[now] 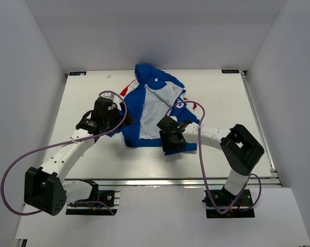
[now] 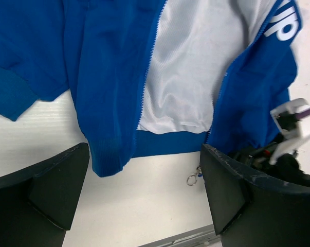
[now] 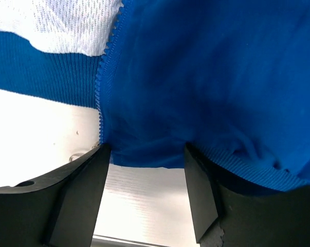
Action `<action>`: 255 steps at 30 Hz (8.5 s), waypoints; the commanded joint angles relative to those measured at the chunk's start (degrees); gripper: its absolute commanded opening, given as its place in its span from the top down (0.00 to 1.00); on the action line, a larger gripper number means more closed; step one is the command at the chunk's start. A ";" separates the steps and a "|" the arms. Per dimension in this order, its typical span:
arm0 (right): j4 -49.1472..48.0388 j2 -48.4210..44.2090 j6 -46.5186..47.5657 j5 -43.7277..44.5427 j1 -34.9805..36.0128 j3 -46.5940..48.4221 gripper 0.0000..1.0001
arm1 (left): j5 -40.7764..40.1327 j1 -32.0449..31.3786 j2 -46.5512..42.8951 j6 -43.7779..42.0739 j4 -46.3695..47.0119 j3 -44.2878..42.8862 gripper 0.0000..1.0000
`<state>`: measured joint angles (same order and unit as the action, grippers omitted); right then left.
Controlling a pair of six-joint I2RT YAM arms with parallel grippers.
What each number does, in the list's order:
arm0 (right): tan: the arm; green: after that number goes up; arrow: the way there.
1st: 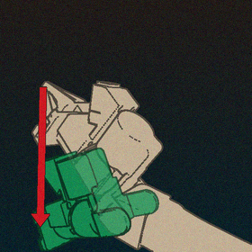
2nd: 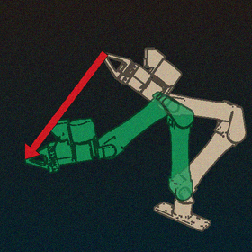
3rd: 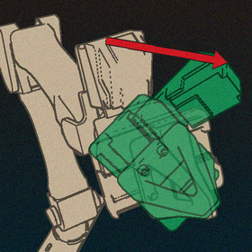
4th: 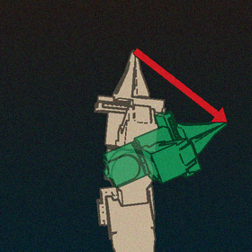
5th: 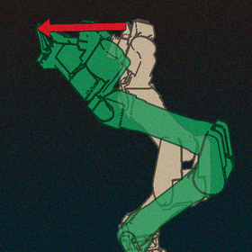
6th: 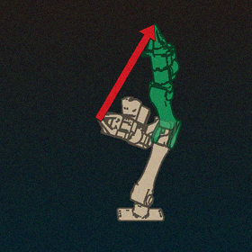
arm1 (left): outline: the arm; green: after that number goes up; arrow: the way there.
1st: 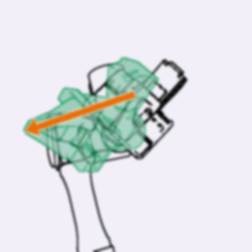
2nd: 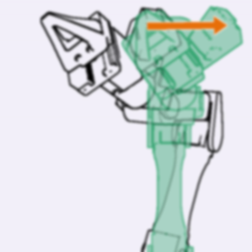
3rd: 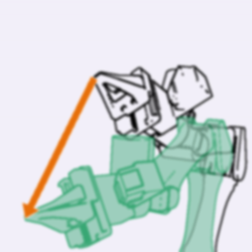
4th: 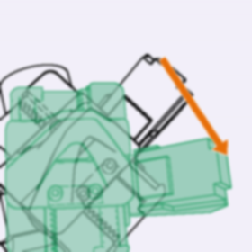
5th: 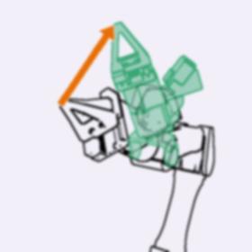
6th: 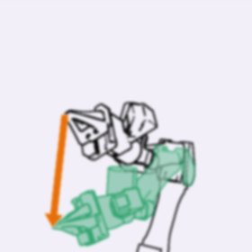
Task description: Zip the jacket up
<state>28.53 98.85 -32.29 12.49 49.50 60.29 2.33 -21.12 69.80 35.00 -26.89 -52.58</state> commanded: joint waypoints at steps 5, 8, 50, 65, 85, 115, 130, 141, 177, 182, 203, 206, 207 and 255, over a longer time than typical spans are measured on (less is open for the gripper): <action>5.03 7.75 -3.39 6.32 1.74 2.63 0.34 | -3.73 -0.06 -3.36 0.50 -0.70 0.98 0.02; 7.32 9.78 -4.09 7.02 2.09 4.30 0.34 | -4.17 -0.06 -3.18 0.59 -1.23 0.98 0.02; -11.57 -15.18 11.81 -23.65 -15.04 -13.09 1.00 | -20.87 -15.70 29.24 -4.77 -26.18 -21.86 0.16; -11.48 -13.77 12.26 -23.65 -16.45 -14.59 1.00 | -21.66 -16.58 29.78 0.33 -24.61 -17.30 0.26; -10.08 -13.15 12.52 -22.42 -16.62 -14.59 1.00 | -26.23 -16.41 26.09 3.67 -22.77 -14.22 0.12; -8.23 -11.40 11.11 -18.56 -16.62 -14.42 1.00 | -18.15 -16.23 33.65 6.22 -9.50 -1.74 0.40; -7.44 -8.76 9.62 -15.93 -19.78 -15.11 1.00 | -22.09 -14.65 29.00 4.72 -13.78 -4.63 0.62; -6.74 -8.06 9.09 -15.83 -29.54 -17.23 1.00 | -29.40 -13.68 18.62 3.67 -21.18 -11.14 0.72; -38.64 -22.65 9.18 -53.01 -22.07 -20.04 1.00 | 22.81 -13.33 6.14 8.76 33.03 8.27 1.00; -40.05 -23.09 7.69 -53.71 -21.46 -19.69 1.00 | 22.02 -13.33 5.70 10.61 35.42 9.77 1.00; -39.78 -19.57 2.15 -59.07 -20.75 -18.19 1.00 | 22.19 -14.47 4.47 12.19 43.68 13.55 1.00; -40.57 -19.75 1.45 -59.42 -20.75 -18.37 1.00 | 22.11 -14.65 4.47 12.11 43.77 13.73 1.00; -40.92 -19.83 1.27 -59.34 -20.75 -18.46 1.00 | 22.19 -14.65 4.47 12.11 43.86 13.73 1.00; -44.09 -22.21 0.65 -60.74 -20.75 -20.48 1.00 | 20.79 -14.73 1.92 11.93 42.54 14.61 1.00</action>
<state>-12.67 78.67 -31.73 -46.35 28.32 39.53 22.98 -35.44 74.11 47.44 15.57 -37.21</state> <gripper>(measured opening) 0.019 0.098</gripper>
